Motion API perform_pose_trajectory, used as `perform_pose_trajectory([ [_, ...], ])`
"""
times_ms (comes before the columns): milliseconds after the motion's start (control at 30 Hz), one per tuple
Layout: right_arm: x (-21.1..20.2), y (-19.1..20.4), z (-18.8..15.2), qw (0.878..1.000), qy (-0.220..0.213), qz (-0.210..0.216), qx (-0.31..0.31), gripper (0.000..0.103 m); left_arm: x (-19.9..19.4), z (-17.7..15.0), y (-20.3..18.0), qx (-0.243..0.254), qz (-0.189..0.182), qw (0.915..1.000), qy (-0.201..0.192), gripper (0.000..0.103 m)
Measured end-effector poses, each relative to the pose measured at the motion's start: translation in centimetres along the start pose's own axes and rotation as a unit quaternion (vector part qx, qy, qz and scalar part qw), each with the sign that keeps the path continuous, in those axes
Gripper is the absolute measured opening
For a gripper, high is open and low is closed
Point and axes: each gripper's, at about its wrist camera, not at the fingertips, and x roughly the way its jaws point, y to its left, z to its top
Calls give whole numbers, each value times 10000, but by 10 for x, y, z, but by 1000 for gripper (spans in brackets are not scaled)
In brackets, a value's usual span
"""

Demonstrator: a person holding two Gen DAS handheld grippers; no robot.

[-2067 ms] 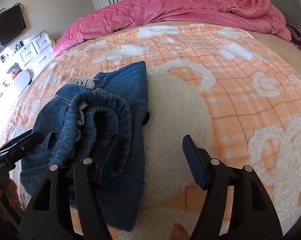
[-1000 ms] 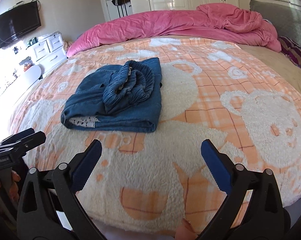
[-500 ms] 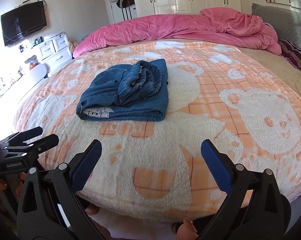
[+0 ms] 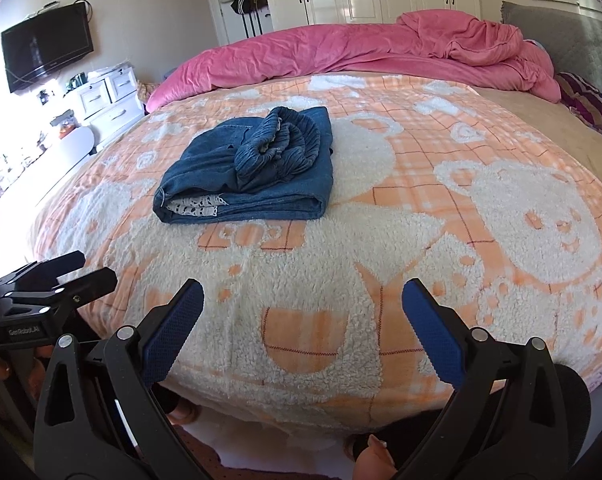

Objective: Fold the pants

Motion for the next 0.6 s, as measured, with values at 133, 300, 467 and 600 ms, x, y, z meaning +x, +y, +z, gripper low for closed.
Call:
perform_pose_trajectory([
  [133, 2, -1, -1, 10000, 11, -4, 17, 94, 1, 0, 0, -13, 21, 10000, -19, 98],
  [300, 2, -1, -1, 10000, 11, 4, 15, 94, 2, 2, 0, -9, 22, 10000, -27, 98],
  [467, 5, -1, -2, 10000, 19, -6, 25, 94, 0, 3, 1, -31, -1, 10000, -80, 98],
  [600, 4, 0, -3, 10000, 7, -43, 27, 94, -1, 3, 1, -48, -5, 9999, -108, 98],
])
